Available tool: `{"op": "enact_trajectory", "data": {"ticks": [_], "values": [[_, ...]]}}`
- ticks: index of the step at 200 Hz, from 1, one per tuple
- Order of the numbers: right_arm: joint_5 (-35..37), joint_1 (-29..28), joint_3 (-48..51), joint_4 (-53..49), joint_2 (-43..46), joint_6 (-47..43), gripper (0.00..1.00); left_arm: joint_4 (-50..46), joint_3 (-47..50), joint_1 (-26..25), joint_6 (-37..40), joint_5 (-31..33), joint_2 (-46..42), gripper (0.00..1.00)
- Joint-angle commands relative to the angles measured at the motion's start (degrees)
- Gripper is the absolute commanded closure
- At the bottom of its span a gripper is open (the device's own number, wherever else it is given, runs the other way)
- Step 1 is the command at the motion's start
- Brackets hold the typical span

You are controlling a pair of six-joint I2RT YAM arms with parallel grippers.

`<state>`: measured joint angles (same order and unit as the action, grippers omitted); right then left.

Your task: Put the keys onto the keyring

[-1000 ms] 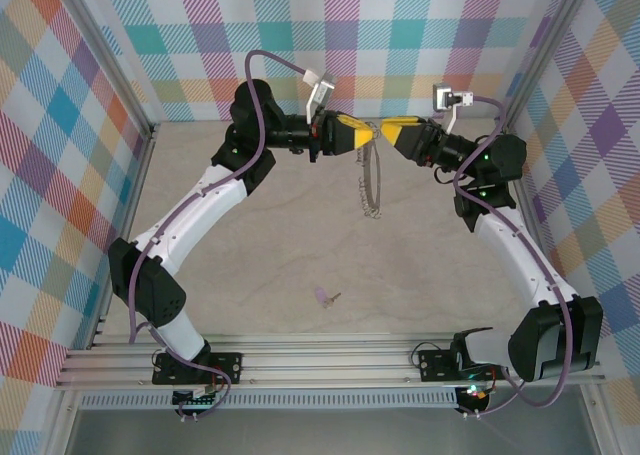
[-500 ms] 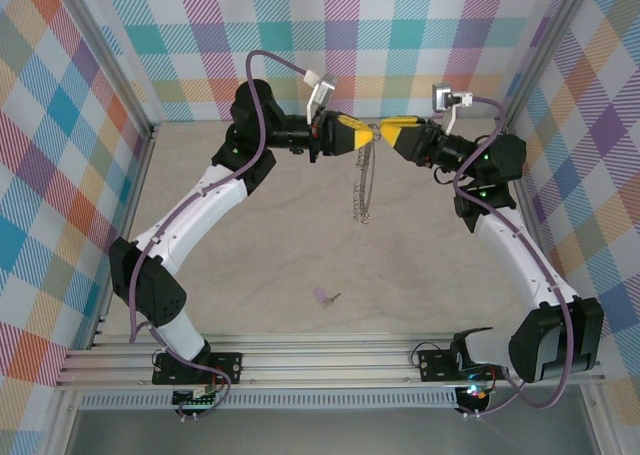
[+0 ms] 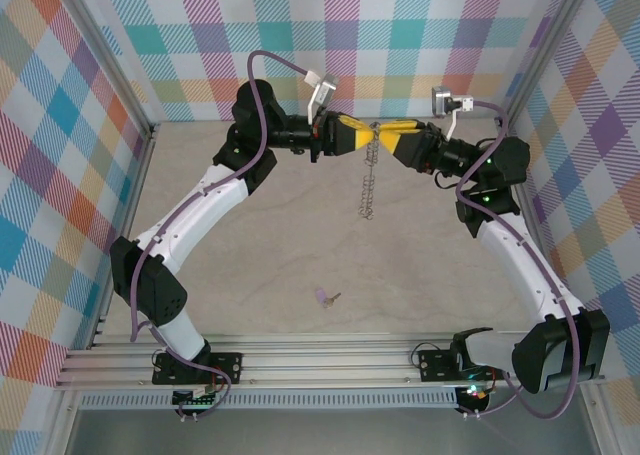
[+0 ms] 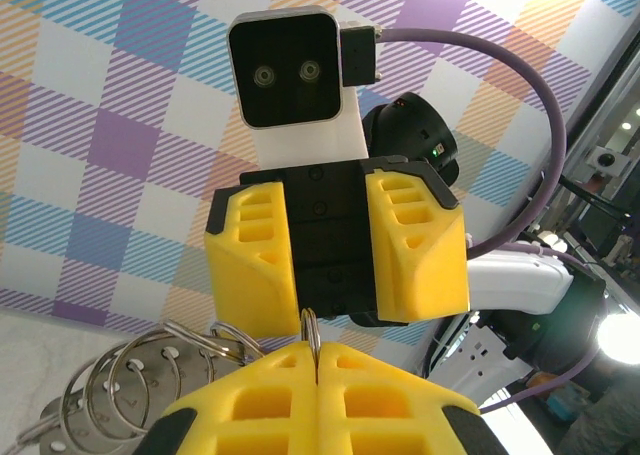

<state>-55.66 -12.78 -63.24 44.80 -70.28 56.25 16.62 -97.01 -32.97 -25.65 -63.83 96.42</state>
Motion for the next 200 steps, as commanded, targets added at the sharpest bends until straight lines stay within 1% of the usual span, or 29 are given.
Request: {"op": "enact_trajectory", "data": {"ticks": [1, 58, 110, 128, 138, 165, 181, 200], "values": [[-1.7, -0.2, -0.4, 0.6, 0.3, -0.9, 0.67, 2.4, -2.0, -0.2, 0.4, 0.3, 0.3, 1.0], [-2.9, -0.2, -0.2, 0.8, -0.3, -0.9, 0.83, 2.4, -2.6, -0.3, 0.3, 0.3, 0.6, 1.0], [-3.8, -0.2, -0.4, 1.1, -1.3, -0.7, 0.84, 2.5, -2.9, -0.3, -0.1, 0.1, 0.9, 1.0], [-3.5, -0.3, -0.5, 0.7, -1.3, -1.0, 0.93, 2.5, -2.9, -0.3, 0.0, 0.2, 0.9, 1.0], [-3.2, -0.2, -0.4, 0.4, -1.3, -1.4, 1.0, 2.5, -2.9, -0.3, -0.1, 0.1, 0.9, 1.0], [-0.3, -0.2, 0.2, -2.2, -0.7, -4.0, 1.0, 2.5, -2.8, -0.3, -0.3, 0.5, 0.7, 1.0], [1.4, -0.1, 0.7, -2.0, -0.7, -4.2, 1.0, 3.4, -2.0, -0.3, -0.9, 1.0, 0.2, 1.0], [3.2, 0.1, 1.2, -0.4, -1.0, -3.2, 1.0, 4.8, -0.7, -0.3, -1.8, 1.6, -0.3, 0.92]]}}
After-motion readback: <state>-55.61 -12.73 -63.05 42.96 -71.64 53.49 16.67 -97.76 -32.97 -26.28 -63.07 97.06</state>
